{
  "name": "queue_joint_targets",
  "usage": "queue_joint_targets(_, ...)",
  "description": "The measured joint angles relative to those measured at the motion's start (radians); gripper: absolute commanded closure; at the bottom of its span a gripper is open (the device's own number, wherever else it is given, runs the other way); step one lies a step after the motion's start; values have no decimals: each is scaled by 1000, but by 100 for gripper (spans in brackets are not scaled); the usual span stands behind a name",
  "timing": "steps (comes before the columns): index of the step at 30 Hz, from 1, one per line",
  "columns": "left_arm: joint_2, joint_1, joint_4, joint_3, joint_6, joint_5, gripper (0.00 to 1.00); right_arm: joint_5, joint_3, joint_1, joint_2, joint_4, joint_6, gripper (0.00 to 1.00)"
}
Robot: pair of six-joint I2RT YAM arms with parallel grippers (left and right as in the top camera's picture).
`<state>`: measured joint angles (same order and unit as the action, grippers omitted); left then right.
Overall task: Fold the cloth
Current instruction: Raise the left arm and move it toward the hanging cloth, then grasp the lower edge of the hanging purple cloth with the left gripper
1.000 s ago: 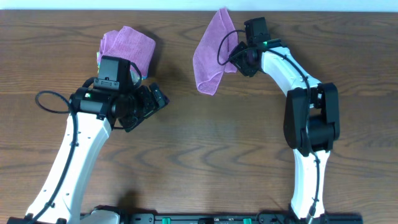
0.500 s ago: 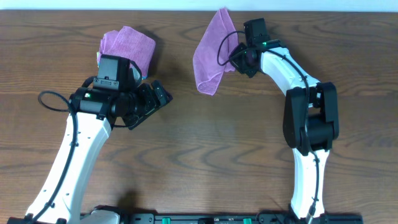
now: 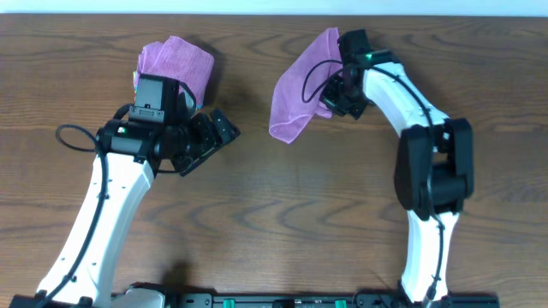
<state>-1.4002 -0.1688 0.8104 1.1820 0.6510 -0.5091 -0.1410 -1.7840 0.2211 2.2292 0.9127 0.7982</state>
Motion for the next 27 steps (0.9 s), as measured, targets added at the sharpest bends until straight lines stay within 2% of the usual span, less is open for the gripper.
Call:
queue_joint_targets(6,-54,0,-158,-119,35,-34,5,13,0,3,-146,136,-15,99)
queue_joint_targets(13,-94,-46,-306,-259,92,-91,5,48,0,11,-201,151,-22,99)
queue_joint_targets(17,-101,-129,-389,-286,137,-92,5,53,0,11,-201,154,-22,99)
queue_joint_targets(22,-126,-263,-463,-290,211,-10,5,57,0,18,-201,154,-22,99)
queue_joint_targets(27,-171,-319,-530,-290,262,47,5,60,0,26,-201,159,-22,99)
